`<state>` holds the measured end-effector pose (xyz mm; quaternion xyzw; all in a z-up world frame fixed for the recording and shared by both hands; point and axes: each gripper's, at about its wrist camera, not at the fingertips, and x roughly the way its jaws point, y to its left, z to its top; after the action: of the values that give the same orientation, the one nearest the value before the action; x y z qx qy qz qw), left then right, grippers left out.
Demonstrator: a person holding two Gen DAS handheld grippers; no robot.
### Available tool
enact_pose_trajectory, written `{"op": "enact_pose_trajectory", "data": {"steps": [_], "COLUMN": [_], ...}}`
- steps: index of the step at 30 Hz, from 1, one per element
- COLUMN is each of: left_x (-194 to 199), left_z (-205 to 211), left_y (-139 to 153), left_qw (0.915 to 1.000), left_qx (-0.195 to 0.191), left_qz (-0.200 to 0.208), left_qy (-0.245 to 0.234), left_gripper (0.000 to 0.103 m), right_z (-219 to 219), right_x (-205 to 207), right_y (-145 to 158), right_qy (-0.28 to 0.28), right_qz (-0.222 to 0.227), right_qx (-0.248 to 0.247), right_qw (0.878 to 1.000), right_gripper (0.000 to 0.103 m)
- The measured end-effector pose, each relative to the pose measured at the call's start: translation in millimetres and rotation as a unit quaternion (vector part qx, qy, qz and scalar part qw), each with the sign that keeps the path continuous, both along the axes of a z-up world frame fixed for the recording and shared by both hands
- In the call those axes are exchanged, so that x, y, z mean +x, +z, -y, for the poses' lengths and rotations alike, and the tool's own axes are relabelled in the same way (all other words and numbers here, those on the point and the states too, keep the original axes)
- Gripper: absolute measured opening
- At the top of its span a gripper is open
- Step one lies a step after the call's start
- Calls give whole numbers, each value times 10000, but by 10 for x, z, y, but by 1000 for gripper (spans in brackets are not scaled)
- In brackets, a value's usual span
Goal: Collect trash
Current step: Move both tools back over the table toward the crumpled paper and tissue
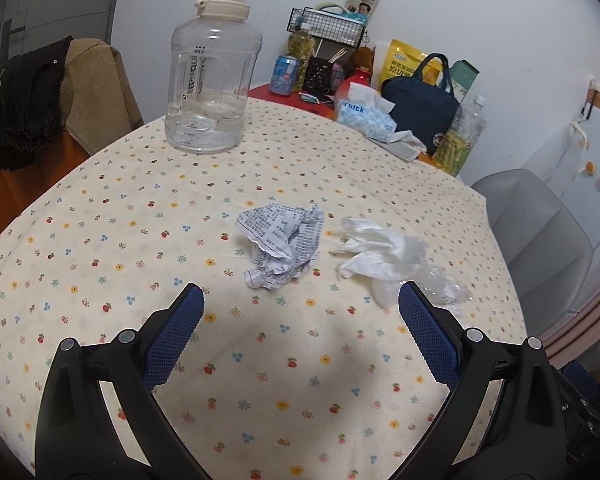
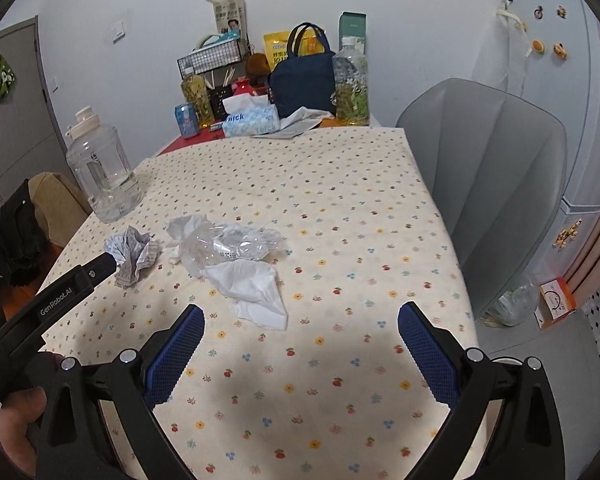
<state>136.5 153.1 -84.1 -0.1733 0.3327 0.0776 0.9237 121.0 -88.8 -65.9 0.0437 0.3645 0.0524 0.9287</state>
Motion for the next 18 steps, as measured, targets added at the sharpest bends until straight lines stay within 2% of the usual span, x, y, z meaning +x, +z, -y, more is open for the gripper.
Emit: {"op": "enact_pose_trajectory", "data": {"steps": [18], "left_x": [497], "left_z": [-225], "left_y": [-391], "left_qw": [9984], "left_qx": [-251], "left_qz": [-452], "left_qy": [227], "left_gripper": [97], "right_z": [-286], "right_x": [472], "right_y": [-349], "right_qy": [102], "right_qz": [-493], "right_qx": [-182], "right_qw": [9986], "right_gripper": [95]}}
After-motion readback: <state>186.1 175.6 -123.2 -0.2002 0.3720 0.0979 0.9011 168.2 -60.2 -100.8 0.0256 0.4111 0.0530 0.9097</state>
